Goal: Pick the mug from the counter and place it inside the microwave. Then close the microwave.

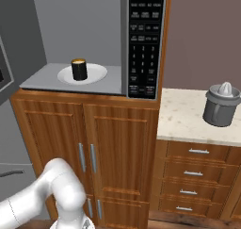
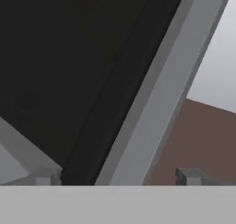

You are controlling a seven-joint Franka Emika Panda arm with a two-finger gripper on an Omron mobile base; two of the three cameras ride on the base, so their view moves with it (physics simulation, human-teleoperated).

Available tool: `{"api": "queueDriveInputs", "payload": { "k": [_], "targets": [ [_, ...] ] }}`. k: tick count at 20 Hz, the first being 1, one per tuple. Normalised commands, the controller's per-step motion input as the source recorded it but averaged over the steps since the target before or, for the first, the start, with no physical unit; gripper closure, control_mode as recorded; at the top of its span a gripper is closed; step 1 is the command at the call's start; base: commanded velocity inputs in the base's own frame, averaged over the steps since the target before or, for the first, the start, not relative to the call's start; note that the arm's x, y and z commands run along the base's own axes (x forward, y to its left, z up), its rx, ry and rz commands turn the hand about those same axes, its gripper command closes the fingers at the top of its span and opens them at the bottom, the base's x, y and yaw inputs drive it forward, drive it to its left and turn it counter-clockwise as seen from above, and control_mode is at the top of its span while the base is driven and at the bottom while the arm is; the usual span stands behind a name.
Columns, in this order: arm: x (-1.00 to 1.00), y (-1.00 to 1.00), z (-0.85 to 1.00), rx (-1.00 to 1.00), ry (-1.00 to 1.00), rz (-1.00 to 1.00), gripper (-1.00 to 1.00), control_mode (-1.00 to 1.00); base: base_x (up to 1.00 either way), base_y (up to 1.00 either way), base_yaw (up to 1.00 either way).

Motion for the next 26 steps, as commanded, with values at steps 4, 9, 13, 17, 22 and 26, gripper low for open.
{"api": "queueDriveInputs", "payload": {
  "k": [4, 9, 13, 17, 22, 26],
  "targets": [
    [0.23, -0.83, 0.04, 0.00, 0.14, 0.00, -1.00, -1.00, 0.00, 0.00, 0.00],
    [0.20, -0.84, 0.12, 0.00, 0.14, 0.01, -1.00, -1.00, 0.00, 0.00, 0.00],
    [0.25, -0.78, 0.15, 0.00, 0.12, 0.04, -1.00, -1.00, 0.00, 0.00, 0.00],
    [0.32, -0.67, 0.22, 0.00, 0.08, 0.04, -1.00, -1.00, 0.00, 0.00, 0.00],
    [0.54, -0.65, 0.15, 0.00, 0.03, 0.00, -1.00, -1.00, 0.00, 0.00, 0.00],
    [0.57, -0.64, 0.11, 0.00, 0.01, 0.00, -1.00, -1.00, 0.00, 0.00, 0.00]
  ]
}}
